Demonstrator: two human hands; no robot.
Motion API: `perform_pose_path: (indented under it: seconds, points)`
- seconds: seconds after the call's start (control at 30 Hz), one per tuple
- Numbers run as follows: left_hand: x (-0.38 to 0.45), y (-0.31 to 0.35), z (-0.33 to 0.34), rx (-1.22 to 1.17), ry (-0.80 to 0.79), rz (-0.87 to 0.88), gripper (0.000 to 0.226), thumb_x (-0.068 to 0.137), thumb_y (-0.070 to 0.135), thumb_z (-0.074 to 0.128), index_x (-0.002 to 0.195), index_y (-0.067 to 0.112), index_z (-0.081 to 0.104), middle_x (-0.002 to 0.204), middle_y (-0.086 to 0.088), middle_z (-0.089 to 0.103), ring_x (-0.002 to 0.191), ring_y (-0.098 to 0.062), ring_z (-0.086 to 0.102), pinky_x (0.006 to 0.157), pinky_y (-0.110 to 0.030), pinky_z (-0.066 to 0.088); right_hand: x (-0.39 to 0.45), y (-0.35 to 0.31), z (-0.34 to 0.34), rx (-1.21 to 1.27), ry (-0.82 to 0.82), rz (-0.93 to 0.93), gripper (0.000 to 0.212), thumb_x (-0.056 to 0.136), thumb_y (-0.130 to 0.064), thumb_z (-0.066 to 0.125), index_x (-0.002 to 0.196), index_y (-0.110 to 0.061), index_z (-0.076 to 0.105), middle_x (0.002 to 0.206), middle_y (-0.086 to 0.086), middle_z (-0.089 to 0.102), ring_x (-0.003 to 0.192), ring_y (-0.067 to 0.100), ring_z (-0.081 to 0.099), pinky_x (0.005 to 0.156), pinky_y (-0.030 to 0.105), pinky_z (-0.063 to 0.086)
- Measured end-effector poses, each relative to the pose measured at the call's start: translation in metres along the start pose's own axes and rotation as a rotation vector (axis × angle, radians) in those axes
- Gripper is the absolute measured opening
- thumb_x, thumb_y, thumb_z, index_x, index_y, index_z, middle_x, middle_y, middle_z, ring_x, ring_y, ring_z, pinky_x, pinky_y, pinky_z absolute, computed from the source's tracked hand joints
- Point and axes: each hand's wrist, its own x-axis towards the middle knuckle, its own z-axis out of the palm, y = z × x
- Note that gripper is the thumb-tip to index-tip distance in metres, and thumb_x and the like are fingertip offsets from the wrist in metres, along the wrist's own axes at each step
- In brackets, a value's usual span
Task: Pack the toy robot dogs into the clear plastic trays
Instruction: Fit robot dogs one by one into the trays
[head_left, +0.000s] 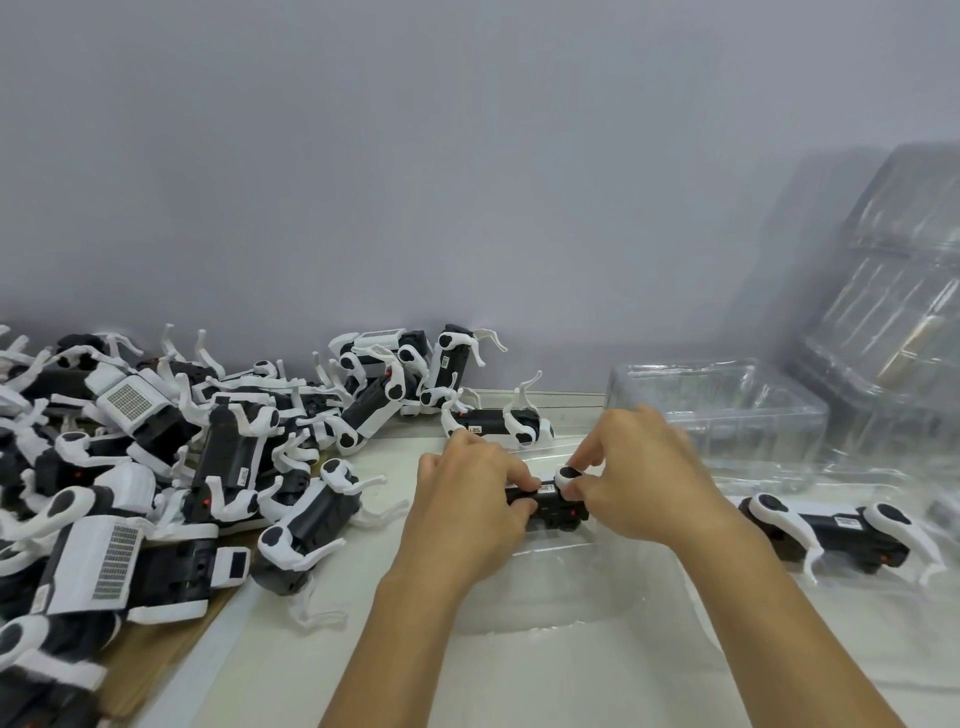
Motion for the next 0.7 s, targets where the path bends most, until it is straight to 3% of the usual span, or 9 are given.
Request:
perform_pose_path:
  seconds: [0.27,0.57,0.7]
  points:
    - [-0.001,0.003,-0.009,-0.106,-0.048,-0.120,0.017,0.089,0.033,0.068,0.102,0.043,0.073,0.114,0.008,0.051,0.115,-0.017,0.049,0.102,-0.030,0.040,0.003,0.003,-0.009,0.097,-0.145,0.037,0.022,0.079,-0.050,0.076,0.091,-0.032,0.077,0.096,-0.015,0.067,0.102,0.012,0.058,0.095,0.036,0.046]
    - [-0.002,0.002,-0.008,-0.098,-0.053,-0.142,0.015,0.088,0.033,0.069,0.099,0.043,0.072,0.115,0.010,0.047,0.112,-0.019,0.051,0.097,-0.027,0.038,0.003,0.008,-0.005,0.146,-0.166,0.071,0.018,0.078,-0.050,0.078,0.085,-0.034,0.074,0.101,-0.012,0.065,0.096,0.009,0.057,0.079,0.029,0.046]
    - [0.000,-0.001,-0.013,-0.192,-0.059,-0.124,0.026,0.087,0.031,0.071,0.111,0.042,0.066,0.111,0.016,0.058,0.107,-0.004,0.050,0.094,-0.024,0.040,0.004,0.008,-0.007,0.156,-0.167,0.046,0.015,0.079,-0.050,0.076,0.086,-0.037,0.071,0.095,-0.016,0.058,0.085,0.001,0.054,0.066,0.022,0.040]
